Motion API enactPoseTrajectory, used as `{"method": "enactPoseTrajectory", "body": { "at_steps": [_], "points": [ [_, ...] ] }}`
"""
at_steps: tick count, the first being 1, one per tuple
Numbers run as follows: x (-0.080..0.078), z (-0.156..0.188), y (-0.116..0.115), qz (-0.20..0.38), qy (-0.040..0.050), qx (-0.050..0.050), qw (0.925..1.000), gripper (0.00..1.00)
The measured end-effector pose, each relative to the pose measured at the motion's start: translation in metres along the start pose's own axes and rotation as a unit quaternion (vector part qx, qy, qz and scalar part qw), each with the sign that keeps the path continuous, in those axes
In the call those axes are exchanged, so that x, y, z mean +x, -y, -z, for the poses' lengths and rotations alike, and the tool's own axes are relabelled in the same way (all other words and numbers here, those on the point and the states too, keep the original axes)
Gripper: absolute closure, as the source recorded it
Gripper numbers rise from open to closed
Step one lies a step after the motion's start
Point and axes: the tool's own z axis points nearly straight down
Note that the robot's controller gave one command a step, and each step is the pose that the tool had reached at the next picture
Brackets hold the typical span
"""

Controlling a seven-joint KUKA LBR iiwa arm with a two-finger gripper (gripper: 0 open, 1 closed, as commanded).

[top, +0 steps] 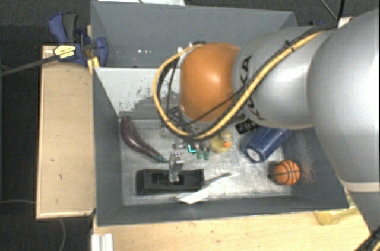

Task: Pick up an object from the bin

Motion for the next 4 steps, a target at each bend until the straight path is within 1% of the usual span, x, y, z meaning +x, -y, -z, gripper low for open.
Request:
{"method": "enactPoseTrajectory", "body": {
  "at_steps": [1, 2, 3, 4],
  "points": [
    [-0.002, 0.004, 0.001, -0.002, 0.0038, -0.001, 1.0, 0.0],
    [-0.002, -0.056, -0.011, -0.001, 0.0022, 0.002, 1.0, 1.0],
    [-0.002, -0.056, -0.011, -0.003, 0.0022, 0.002, 1.0, 1.0],
    [0.005, -0.02, -0.009, -0.013, -0.001, 0.001, 0.9999, 1.0]
  ]
}}
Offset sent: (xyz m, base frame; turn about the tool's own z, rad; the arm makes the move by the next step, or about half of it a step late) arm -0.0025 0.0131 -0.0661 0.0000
